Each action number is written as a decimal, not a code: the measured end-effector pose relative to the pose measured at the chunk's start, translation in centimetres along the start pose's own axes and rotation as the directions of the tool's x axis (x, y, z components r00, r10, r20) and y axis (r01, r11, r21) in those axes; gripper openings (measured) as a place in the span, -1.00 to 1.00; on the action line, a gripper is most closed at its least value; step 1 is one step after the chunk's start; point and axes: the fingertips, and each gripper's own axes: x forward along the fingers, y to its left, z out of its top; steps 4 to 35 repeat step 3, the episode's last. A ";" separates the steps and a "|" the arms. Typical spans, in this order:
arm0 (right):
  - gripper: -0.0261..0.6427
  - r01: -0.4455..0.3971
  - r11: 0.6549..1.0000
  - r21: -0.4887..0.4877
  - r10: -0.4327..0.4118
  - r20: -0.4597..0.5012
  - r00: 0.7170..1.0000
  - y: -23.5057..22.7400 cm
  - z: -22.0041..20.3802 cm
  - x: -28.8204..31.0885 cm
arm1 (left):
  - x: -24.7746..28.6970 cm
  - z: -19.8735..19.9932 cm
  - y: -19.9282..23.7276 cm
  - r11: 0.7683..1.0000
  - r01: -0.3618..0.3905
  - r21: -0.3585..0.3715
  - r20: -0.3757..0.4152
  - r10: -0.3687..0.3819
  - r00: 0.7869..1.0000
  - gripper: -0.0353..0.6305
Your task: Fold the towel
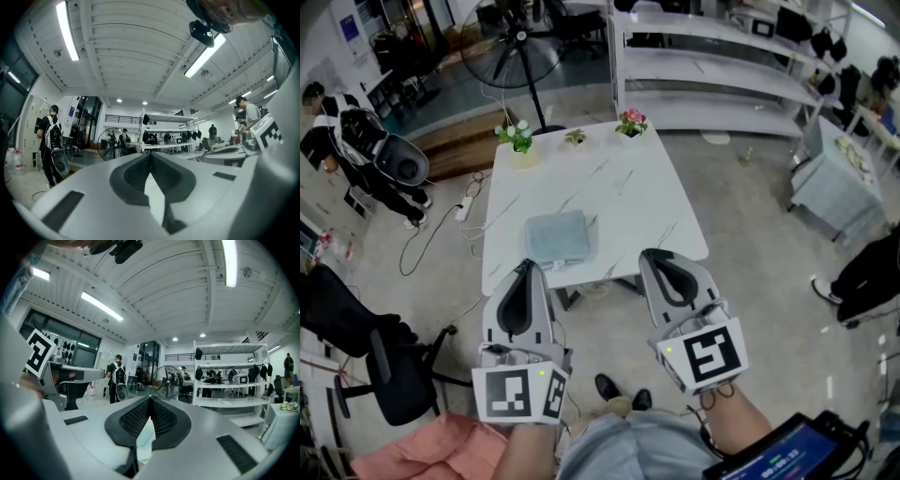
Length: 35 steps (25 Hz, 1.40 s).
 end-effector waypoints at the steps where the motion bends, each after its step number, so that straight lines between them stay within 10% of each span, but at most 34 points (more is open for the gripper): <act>1: -0.88 -0.001 1.000 -0.001 0.001 0.001 1.000 0.0 0.0 0.1 | 0.0 0.0 0.0 1.000 0.001 0.000 0.000 -0.001 1.000 -0.87; 35: -0.88 -0.002 1.000 -0.002 0.002 0.004 1.000 0.0 0.0 0.2 | 0.1 -0.1 0.0 1.000 0.002 0.000 0.000 -0.002 1.000 -0.87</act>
